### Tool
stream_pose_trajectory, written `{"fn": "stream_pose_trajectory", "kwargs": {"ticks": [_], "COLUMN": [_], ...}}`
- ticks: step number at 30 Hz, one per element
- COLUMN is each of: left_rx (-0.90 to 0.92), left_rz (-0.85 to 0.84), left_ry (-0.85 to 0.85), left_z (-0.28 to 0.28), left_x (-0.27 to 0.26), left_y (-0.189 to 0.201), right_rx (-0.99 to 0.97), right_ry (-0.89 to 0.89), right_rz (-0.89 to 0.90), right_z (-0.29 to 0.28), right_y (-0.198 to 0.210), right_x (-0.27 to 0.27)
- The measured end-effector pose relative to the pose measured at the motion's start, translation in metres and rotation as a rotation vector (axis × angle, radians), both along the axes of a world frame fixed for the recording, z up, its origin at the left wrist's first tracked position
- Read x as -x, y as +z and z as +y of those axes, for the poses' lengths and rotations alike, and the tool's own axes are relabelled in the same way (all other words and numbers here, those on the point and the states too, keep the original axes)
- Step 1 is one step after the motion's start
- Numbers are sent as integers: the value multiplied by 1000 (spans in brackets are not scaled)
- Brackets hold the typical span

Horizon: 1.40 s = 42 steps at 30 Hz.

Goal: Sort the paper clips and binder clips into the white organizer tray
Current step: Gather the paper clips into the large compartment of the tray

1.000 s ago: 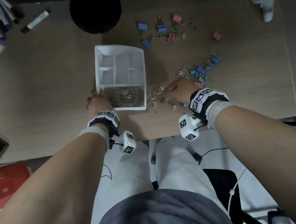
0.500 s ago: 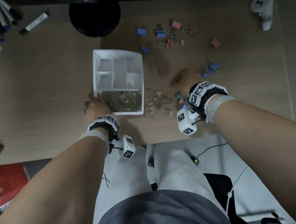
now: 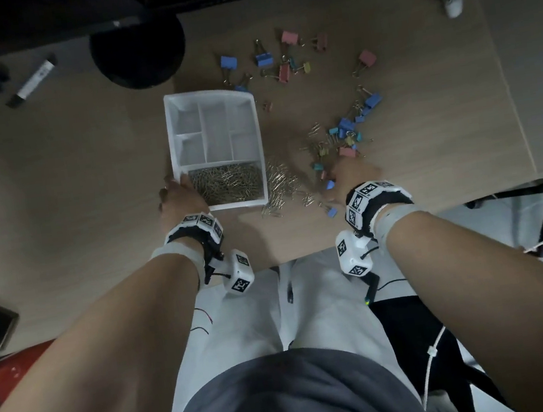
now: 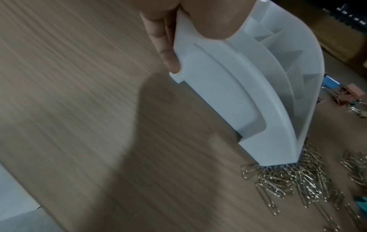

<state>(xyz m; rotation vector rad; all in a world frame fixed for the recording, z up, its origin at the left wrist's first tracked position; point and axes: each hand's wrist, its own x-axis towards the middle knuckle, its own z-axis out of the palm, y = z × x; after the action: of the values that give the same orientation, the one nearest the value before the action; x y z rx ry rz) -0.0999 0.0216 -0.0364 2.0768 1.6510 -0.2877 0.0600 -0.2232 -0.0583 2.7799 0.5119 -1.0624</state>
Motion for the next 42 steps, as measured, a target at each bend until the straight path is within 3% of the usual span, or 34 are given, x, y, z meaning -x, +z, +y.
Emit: {"fn": "stream_pose_trajectory", "kwargs": {"ticks": [7,12,17,20,24,28,31,34,38,42], "left_rx": [31,55,70,59,50,33,62,78,74,71], "left_rz": [-6,4,20,25,22,12,14,32,23,37], "left_ry": [-15,-12,-48,-43,-45,-58,-49,-65,-83,-101], "left_z": [5,3,5,2,2,0,4,8,9,9], "left_x": [4,0,2,1,2,1,2,2,4,5], "left_y": [-4,5,7,7,7,8,6,5,4,4], "right_rx": [-40,-265,-476,-356,-80,-1,80,86,10,-56], "right_ry": [-40,-136,-279,-268,-120,-99,-44,-2,-79,-136], "right_rz": [-98,44,-117,-118,-34,164,201,154,33,49], "right_z": [25,47,67,60,33,12,7,5,3,3], "right_y": [15,36,52,53,44,40,41,32,13,7], "right_x": [7,-8,-24,-26,-6,11,18,24,33,35]}}
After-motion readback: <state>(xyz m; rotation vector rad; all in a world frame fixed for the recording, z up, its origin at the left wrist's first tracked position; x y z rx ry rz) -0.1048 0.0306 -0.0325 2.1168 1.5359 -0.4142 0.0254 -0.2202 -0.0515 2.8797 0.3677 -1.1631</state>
